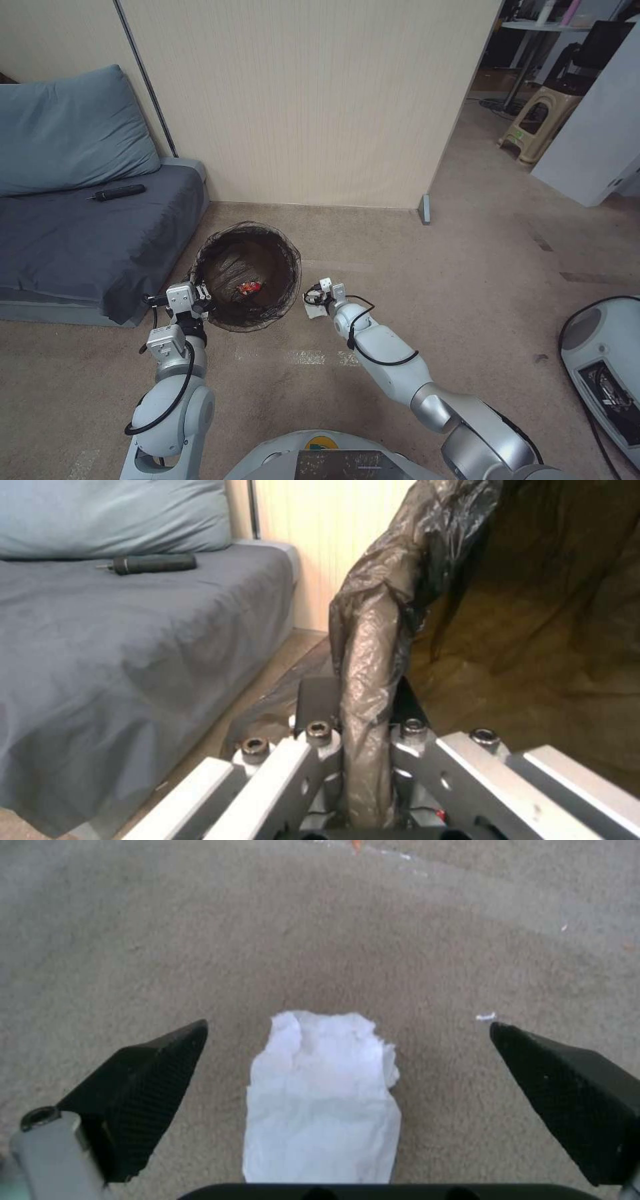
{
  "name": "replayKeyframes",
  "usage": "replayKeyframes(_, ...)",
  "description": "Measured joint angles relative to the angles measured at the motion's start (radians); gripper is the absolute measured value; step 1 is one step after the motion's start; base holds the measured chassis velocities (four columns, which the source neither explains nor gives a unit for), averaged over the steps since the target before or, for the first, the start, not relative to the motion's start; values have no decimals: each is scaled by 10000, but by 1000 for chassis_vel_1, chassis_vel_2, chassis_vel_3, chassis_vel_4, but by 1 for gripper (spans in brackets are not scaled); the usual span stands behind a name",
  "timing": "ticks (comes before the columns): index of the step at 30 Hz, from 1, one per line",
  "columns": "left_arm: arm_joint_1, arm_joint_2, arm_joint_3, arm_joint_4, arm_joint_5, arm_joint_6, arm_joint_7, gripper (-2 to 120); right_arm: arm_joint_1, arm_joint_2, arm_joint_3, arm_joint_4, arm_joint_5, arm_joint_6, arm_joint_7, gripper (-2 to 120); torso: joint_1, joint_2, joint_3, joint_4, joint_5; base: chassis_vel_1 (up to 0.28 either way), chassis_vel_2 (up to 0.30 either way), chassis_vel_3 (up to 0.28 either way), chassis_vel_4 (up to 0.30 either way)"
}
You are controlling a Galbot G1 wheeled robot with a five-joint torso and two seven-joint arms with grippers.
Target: Pick up the trash bin, then pick up the garbage from the floor and place it into the trash bin.
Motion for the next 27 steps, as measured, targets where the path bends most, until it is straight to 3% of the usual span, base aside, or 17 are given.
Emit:
replayKeyframes(18,200,-155,201,21,244,-133,27,0,241,743,577,-2074,-1000,657,-490,100,0,0,0,1,2,0,0,0,0)
replayKeyframes(27,216,-208,280,32,328,-156,35,0,297,1003,699,-2524,-1326,957,-587,100,0,1,-1,0,1,0,0,0,0)
